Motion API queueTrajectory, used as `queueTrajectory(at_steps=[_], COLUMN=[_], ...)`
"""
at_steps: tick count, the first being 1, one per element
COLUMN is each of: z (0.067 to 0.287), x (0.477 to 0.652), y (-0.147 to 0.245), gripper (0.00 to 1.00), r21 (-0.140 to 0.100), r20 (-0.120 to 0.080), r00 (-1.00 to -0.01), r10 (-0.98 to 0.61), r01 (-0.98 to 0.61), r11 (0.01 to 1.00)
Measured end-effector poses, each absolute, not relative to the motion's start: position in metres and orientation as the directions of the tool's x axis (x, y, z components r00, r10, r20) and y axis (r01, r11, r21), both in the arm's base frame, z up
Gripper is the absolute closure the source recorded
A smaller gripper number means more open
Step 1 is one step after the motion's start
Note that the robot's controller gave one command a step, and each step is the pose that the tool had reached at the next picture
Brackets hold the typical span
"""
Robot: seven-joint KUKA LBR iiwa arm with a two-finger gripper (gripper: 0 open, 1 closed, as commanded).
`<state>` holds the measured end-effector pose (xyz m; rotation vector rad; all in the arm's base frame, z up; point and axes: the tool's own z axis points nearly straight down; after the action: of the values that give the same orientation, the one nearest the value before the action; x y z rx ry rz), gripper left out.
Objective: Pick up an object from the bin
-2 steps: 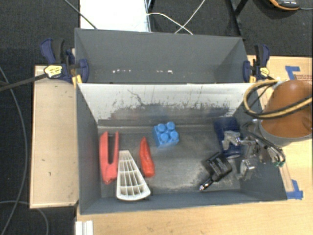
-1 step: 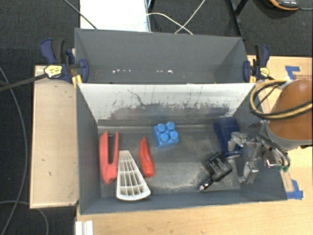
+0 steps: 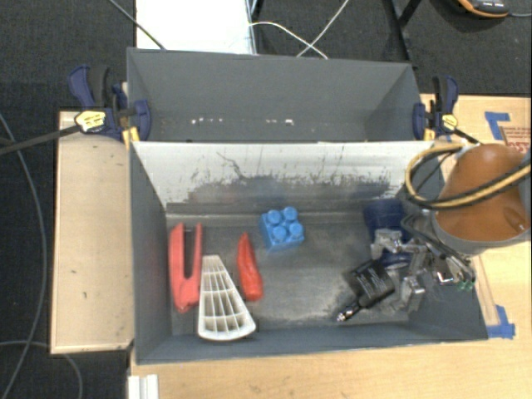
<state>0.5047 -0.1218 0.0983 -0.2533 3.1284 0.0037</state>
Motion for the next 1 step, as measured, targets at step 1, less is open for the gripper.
queueTrajectory(at_steps=[1], z=[0.1353], x=[0.4997], y=[-0.1223], gripper=[0.00], r21=[-0.003], r20=[-0.017], r00=[-1.000], r10=[-0.021], r01=[-0.021], r11=[1.000])
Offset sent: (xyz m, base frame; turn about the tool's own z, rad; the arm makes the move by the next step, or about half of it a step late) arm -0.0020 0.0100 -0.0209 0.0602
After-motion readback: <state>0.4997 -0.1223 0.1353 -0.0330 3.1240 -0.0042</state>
